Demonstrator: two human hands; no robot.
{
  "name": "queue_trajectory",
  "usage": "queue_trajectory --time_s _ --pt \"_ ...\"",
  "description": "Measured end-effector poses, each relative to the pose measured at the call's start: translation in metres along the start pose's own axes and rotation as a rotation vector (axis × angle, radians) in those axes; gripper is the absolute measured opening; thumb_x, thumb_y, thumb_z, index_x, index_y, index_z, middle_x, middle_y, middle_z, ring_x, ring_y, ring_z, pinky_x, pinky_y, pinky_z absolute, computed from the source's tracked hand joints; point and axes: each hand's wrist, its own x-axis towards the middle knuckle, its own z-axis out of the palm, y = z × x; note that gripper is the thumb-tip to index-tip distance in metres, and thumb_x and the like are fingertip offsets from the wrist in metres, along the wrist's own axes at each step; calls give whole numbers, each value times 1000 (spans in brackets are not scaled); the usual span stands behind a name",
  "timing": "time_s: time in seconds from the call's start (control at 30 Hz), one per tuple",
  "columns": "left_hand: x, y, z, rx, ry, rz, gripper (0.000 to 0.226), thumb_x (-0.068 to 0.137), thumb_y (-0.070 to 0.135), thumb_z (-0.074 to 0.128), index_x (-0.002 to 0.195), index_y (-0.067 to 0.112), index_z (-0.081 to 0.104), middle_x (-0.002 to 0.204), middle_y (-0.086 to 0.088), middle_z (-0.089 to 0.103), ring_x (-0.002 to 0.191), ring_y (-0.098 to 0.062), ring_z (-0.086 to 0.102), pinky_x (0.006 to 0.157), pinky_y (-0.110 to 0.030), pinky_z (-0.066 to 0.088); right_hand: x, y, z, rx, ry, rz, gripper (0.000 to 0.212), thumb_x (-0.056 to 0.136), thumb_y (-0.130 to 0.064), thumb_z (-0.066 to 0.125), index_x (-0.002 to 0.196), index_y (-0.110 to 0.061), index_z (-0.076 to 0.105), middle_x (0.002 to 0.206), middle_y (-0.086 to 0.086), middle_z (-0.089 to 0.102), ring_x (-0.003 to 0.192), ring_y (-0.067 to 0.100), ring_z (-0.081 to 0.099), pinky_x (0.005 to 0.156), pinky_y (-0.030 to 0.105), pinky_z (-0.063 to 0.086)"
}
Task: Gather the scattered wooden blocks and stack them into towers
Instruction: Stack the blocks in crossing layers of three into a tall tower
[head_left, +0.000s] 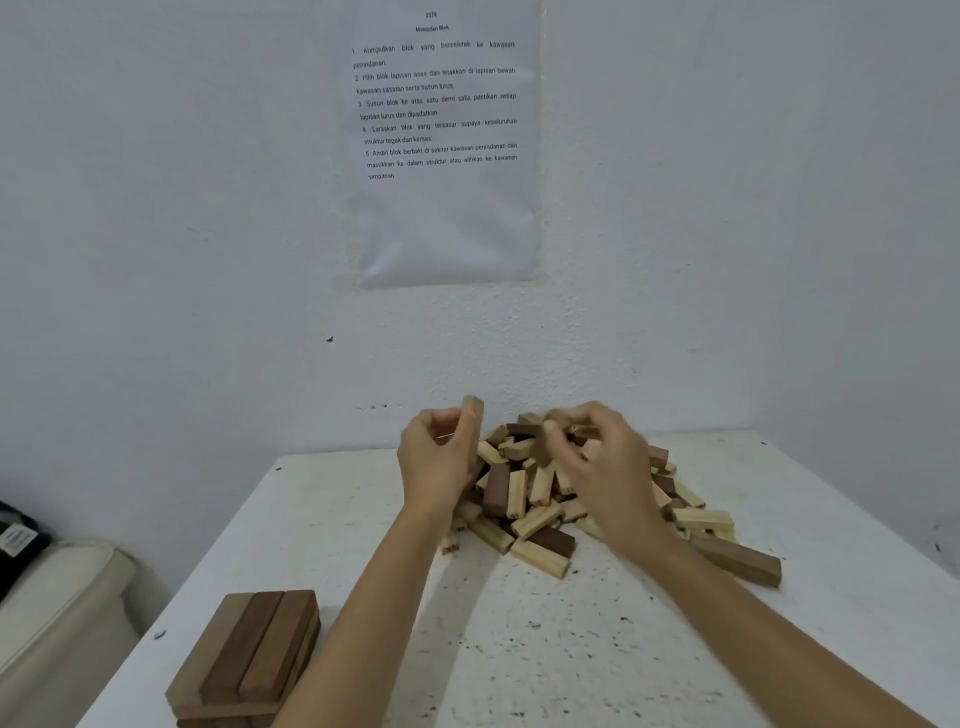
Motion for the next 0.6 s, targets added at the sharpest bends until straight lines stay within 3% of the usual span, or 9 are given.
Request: queue_trajectory --time_s 0.07,0.13,0.2,0.27,0.33,0.5,0.6 --pt "1 7 4 -114 -53 -27 17 93 28 59 99 13 57 94 -6 70 85 -14 69 74 -27 57 14 -4 -14 182 92 164 10 91 -16 64 89 -19 54 90 5 69 82 15 66 70 20 52" --pt "1 16 10 -190 -135 -37 13 98 17 49 107 8 49 93 -9 69 76 -13 68 65 -20 56 32 -4 -28 308 136 284 11 95 -10 56 97 -17 48 88 10 67 75 20 67 65 28 55" --pt "1 24 18 -206 -186 -47 13 100 15 41 112 13 45 87 -5 64 63 -9 59 54 -15 49 51 3 -42 349 126 378 17 97 -2 47 107 -15 47 84 8 58 65 16 58 61 25 51" --pt "4 28 27 -208 -210 -53 16 101 23 42 117 20 44 82 -1 58 58 -5 50 50 -15 43 66 15 -57 217 27 425 24 95 1 47 113 -13 54 80 6 52 61 15 48 58 25 44" --pt "5 27 33 -190 -260 -39 23 100 32 46 122 26 45 82 2 57 56 -1 53 54 -15 43 75 30 -69 60 -138 405 23 93 -2 56 112 -15 61 80 7 48 63 16 47 58 25 42" --pt "6 18 36 -166 -361 -10 26 99 19 49 124 27 51 99 -3 71 80 -3 66 63 -10 49 83 64 -76 -194 -401 309 25 85 -15 73 109 -20 66 78 10 53 65 -2 57 70 20 44" --pt "9 16 35 -207 -344 -30 26 98 18 52 122 28 53 97 -2 73 80 -3 69 67 -13 50 87 77 -66 -275 -448 317 34 78 -27 80 109 -23 66 83 17 66 84 10 61 74 21 43"
